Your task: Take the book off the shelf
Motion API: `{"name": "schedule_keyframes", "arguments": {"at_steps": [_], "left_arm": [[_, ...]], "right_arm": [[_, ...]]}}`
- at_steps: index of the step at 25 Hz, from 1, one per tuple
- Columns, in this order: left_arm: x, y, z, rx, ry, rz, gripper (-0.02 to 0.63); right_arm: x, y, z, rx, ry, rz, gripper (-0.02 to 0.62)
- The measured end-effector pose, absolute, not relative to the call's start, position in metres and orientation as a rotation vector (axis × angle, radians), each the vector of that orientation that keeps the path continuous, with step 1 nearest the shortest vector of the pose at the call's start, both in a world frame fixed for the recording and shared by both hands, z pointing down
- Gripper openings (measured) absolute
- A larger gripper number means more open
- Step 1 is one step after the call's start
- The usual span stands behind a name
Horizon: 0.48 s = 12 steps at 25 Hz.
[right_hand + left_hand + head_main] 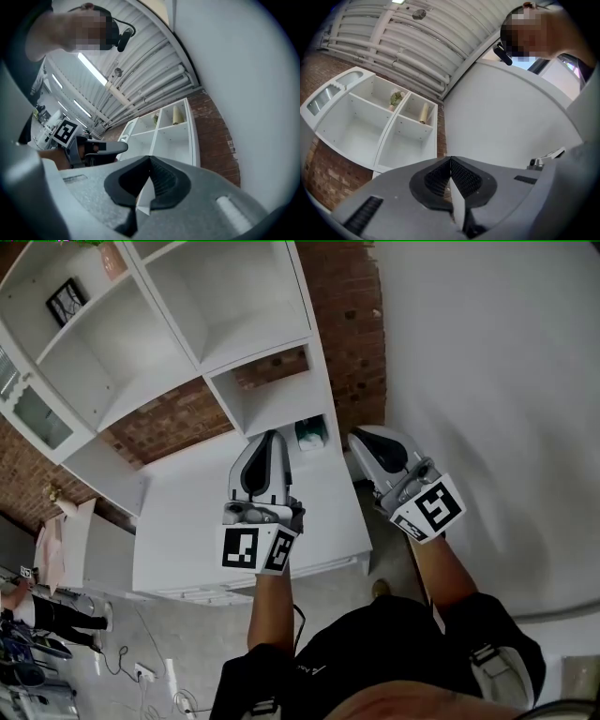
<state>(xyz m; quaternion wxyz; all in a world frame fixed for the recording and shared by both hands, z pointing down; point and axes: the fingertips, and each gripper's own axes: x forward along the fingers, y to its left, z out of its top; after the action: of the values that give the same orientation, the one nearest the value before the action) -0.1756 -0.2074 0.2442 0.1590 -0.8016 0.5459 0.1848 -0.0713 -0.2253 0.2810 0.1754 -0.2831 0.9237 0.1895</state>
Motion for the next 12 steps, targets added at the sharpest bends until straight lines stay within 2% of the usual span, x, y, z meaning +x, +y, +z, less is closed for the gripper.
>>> {"name": "schedule_keyframes", "arguments": {"at_steps": [7,12], "left_arm": [[-0.19,-0.301,0.162,-2.072,1.672,0.552,0.007],[-0.208,-0.341,0.104,-1.966,1.701,0.569,0.084]], "right_arm": [[-0.052,-0.314,0.255,-0.713,2.61,0.58,0.002],[-0.051,-0.353,0.246,-0.655,2.61,0.589,0.002]]}}
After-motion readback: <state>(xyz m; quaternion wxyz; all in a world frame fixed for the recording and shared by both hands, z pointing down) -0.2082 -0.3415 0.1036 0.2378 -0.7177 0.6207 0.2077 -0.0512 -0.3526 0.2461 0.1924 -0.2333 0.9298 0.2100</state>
